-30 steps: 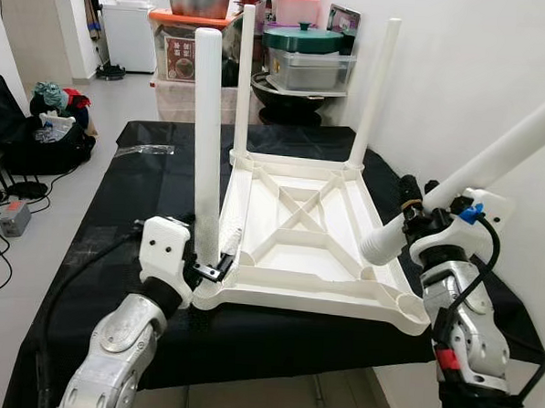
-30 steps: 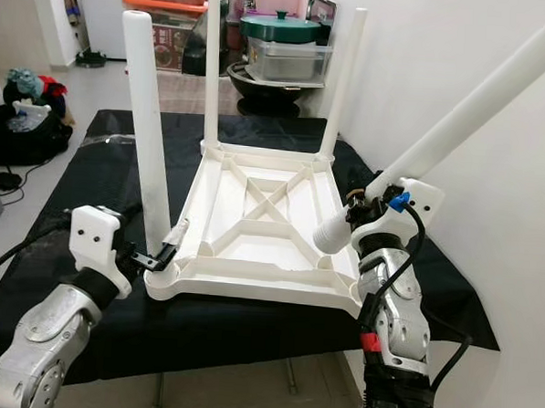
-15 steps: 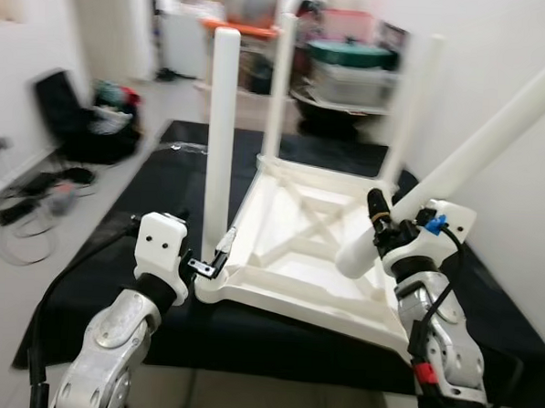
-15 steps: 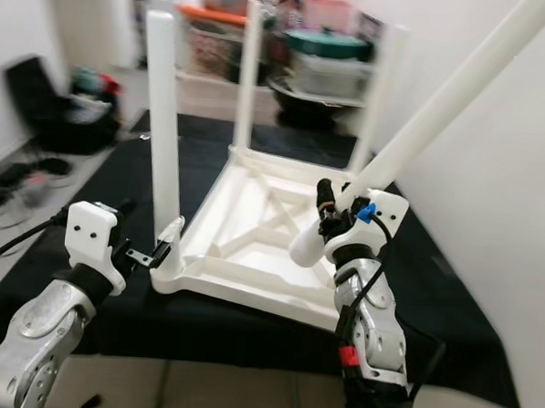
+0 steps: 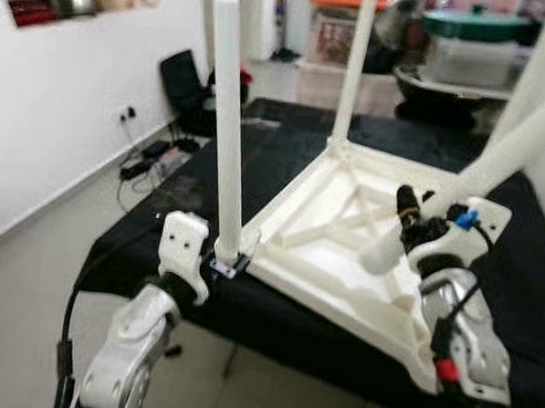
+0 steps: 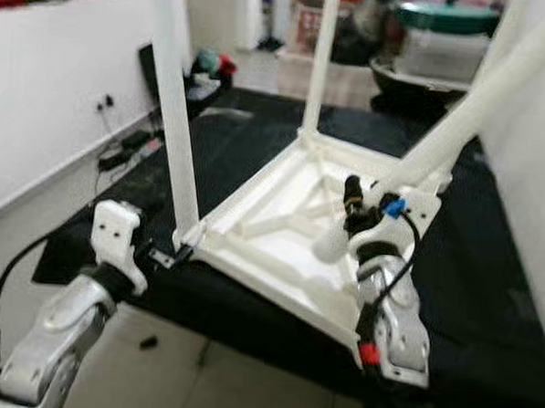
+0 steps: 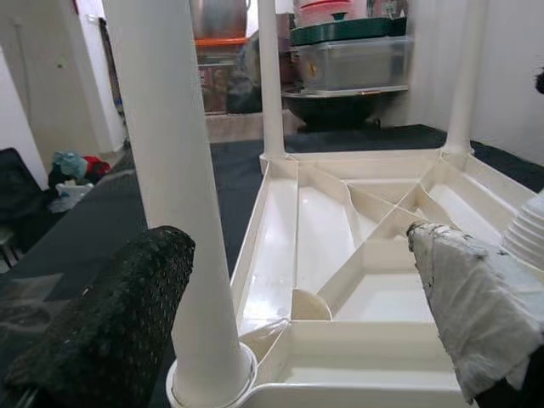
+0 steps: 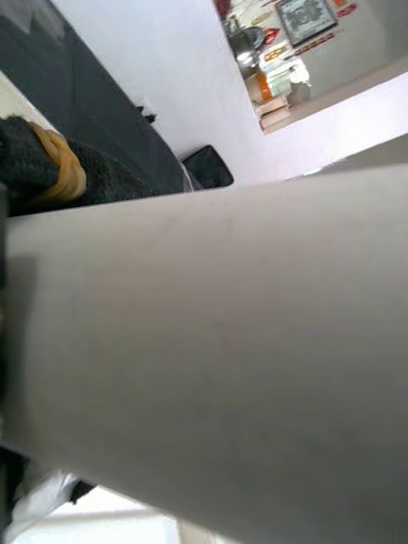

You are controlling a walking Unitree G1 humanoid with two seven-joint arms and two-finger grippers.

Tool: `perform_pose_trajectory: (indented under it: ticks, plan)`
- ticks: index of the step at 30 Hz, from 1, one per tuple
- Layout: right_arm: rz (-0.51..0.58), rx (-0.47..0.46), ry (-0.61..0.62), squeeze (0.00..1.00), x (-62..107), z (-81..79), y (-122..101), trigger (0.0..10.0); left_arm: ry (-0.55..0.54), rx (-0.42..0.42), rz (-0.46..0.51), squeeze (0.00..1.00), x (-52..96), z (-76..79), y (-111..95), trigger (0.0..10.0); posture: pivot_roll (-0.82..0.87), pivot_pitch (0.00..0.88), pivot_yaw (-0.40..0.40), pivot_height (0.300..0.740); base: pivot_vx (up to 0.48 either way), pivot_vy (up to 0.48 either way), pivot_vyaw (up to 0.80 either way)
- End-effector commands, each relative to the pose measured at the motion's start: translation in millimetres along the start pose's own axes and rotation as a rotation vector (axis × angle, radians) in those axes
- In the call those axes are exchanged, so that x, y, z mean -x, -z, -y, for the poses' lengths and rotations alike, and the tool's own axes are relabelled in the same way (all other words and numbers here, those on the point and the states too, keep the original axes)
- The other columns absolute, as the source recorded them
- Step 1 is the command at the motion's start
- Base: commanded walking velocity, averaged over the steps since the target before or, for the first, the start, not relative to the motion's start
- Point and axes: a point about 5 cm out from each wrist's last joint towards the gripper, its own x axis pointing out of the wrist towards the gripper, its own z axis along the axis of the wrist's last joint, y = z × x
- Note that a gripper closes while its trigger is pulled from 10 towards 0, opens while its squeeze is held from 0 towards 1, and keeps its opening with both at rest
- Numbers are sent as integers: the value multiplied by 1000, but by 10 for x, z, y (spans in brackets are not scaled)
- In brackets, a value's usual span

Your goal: Building children table

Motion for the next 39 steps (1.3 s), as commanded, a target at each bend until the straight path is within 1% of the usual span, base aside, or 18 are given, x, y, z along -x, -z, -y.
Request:
perform_pose_trajectory:
  ticks: [1, 4, 5, 11, 12, 14, 17, 18, 23, 24, 29, 30, 32, 33, 35, 36, 37, 39]
  plan:
    - [7, 23, 6, 0, 1, 8, -23, 1255, -13, -5, -15, 0, -16, -60, 35, 10000, 33, 0, -62, 740, 0, 0, 0]
    - [8, 33, 13, 0, 14, 23, -21, 1529, -21, -9, -16, 0, -38, -97, 41, 10000, 32, 0, -62, 740, 0, 0, 0]
    - [3, 23, 30, 0, 24, 46, -13, 0, -24, -11, -16, 0, -51, -108, 46, 10000, 32, 0, -62, 740, 0, 0, -800]
    - [0, 6, 52, 0, 50, 86, -10, 0, -26, -9, -17, 0, -66, -117, 55, 10000, 24, 0, -58, 740, 0, 0, -800]
    - [8, 15, 53, 0, 61, 92, -22, 1216, -24, -7, -19, 0, -64, -112, 63, 10000, 22, 0, -58, 740, 0, 0, 0]
    - [19, 34, 53, 0, 72, 96, -37, 824, -22, -4, -23, 0, -63, -109, 78, 10000, 23, 0, -58, 740, 0, 0, 0]
    - [22, 41, 52, 0, 74, 96, -41, 824, -22, -4, -24, 0, -62, -110, 83, 10000, 23, 0, -58, 740, 0, 0, 0]
    - [16, 35, 53, 0, 72, 94, -33, 0, -24, -2, -25, 0, -63, -117, 88, 10000, 22, 0, -58, 740, 0, 0, 0]
    - [6, 26, 61, 0, 65, 92, -23, 0, -33, 3, -26, 0, -69, -134, 107, 10000, 21, 0, -61, 740, 0, 0, -800]
    - [-16, 30, 62, 0, 70, 78, -1, 10000, -35, 5, -27, 0, -71, -134, 111, 10000, 17, 0, -61, 740, 0, 0, 0]
    - [-111, 30, 80, 0, 79, 63, 100, 10000, -38, 9, -28, 0, -77, -136, 122, 10000, 15, 0, -61, 740, 0, 0, 0]
    - [-209, -24, 134, 0, 72, 51, 166, 10000, -41, 10, -29, 0, -81, -139, 129, 10000, 15, 0, -63, 740, 0, 0, 0]
    - [-246, -34, 162, 0, 67, 48, 183, 10000, -43, 10, -30, 0, -83, -140, 130, 10000, 15, 0, -63, 740, 0, 0, 0]
    - [-300, -42, 183, 0, 58, 38, 208, 10000, -45, 10, -30, 0, -84, -142, 133, 10000, 15, 0, -63, 740, 0, 0, 0]
    - [-316, -47, 169, 0, 43, 15, 199, 10000, -47, 11, -31, 0, -85, -145, 136, 10000, 13, 0, -62, 740, 0, 0, 0]
    - [-251, -66, 118, 0, 4, -30, 101, 10000, -50, 12, -31, 0, -84, -150, 142, 10000, 10, 0, -64, 740, 0, 0, 0]
    - [-142, -96, 20, 0, -26, -97, -60, 10000, -57, 23, -33, 0, -81, -158, 156, 10000, 8, 0, -63, 740, 0, 0, 0]
    - [-142, -96, 20, 0, -26, -97, -60, 10000, -57, 23, -33, 0, -81, -158, 156, 10000, 8, 0, -63, 740, 0, 0, 0]
